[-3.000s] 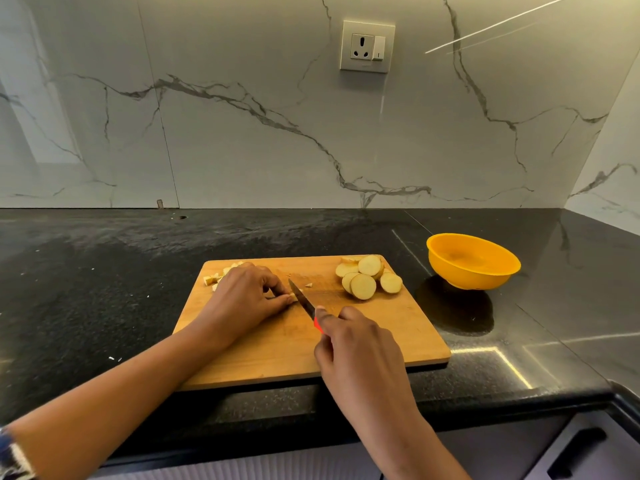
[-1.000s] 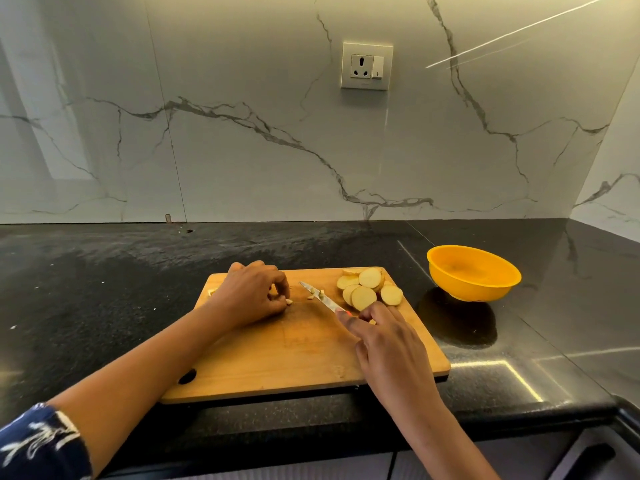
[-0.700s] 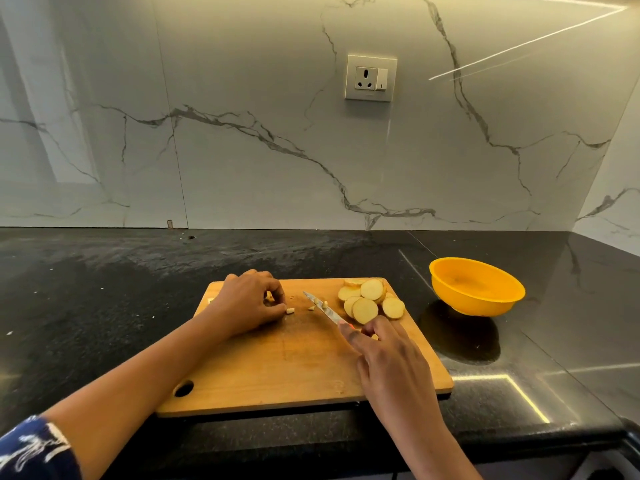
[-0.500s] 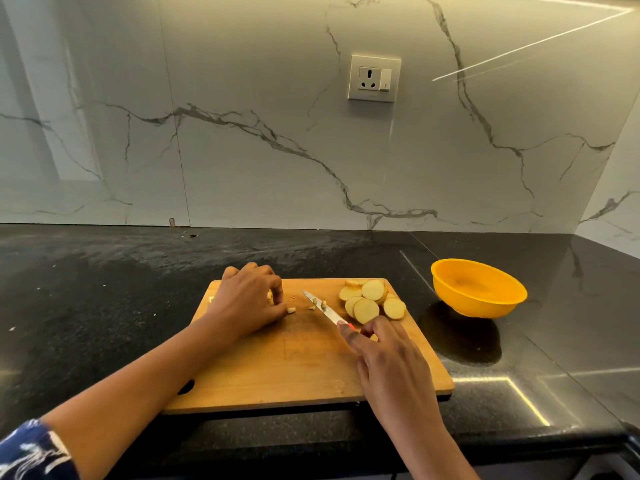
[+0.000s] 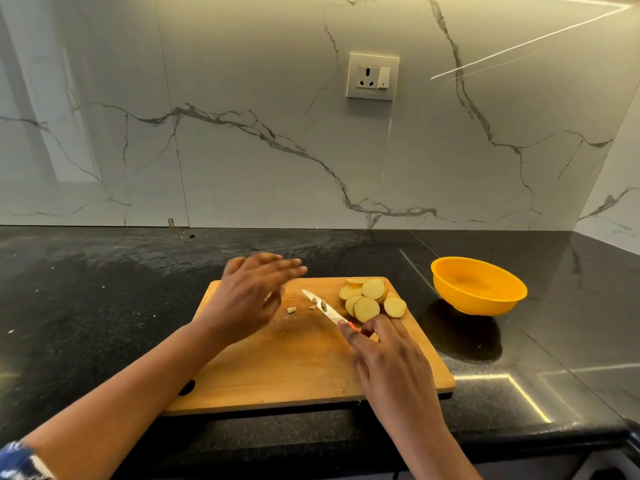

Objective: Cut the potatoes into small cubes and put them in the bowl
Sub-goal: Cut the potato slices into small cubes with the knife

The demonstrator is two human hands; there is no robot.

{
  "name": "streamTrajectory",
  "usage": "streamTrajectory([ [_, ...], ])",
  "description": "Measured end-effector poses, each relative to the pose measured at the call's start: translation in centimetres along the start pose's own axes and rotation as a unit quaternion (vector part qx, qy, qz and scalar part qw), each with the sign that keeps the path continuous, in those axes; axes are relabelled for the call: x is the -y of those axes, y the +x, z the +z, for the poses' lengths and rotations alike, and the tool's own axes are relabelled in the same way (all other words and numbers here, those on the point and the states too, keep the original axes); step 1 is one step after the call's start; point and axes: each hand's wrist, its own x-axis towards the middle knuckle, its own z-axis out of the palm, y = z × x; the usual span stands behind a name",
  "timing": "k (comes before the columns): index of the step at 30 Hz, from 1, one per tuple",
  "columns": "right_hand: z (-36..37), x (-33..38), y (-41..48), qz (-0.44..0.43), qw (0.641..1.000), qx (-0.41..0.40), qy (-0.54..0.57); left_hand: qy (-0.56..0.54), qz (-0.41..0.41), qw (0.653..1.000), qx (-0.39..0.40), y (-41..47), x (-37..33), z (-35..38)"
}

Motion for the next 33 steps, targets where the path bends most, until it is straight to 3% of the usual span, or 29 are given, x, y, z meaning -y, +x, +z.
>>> streamTrajectory([
  [3, 0.0, 0.0, 0.0, -0.002, 1.000, 0.000, 0.005, 0.072, 0.157, 0.979, 0.105, 0.1, -1.2, -0.1],
  [7, 0.0, 0.0, -0.1, -0.002, 1.000, 0.010, 0.005, 0.079, 0.111, 0.965, 0.223, 0.5, -1.0, 0.0],
  [13, 0.0, -0.1, -0.2, 0.010, 1.000, 0.016, 0.021, 0.083, 0.009, 0.981, 0.175, -0.3, 1.2, -1.1],
  [18, -0.1, -0.2, 0.1, 0.046, 0.997, 0.001, 0.056, 0.043, -0.038, 0.998, 0.018, -0.6, 2.0, -1.2],
  [20, -0.3, -0.5, 1.2, 0.068, 0.994, -0.011, 0.080, 0.017, -0.026, 1.000, -0.002, -0.3, 1.3, -1.2],
  [25, -0.5, -2.2, 5.9, 0.143, 0.976, -0.031, 0.161, -0.004, 0.065, 0.977, 0.202, 2.3, -1.8, 1.2],
  [33, 0.7, -3.6, 5.6, 0.176, 0.975, 0.006, 0.134, 0.067, 0.113, 0.976, 0.175, 1.7, 3.1, -0.2],
])
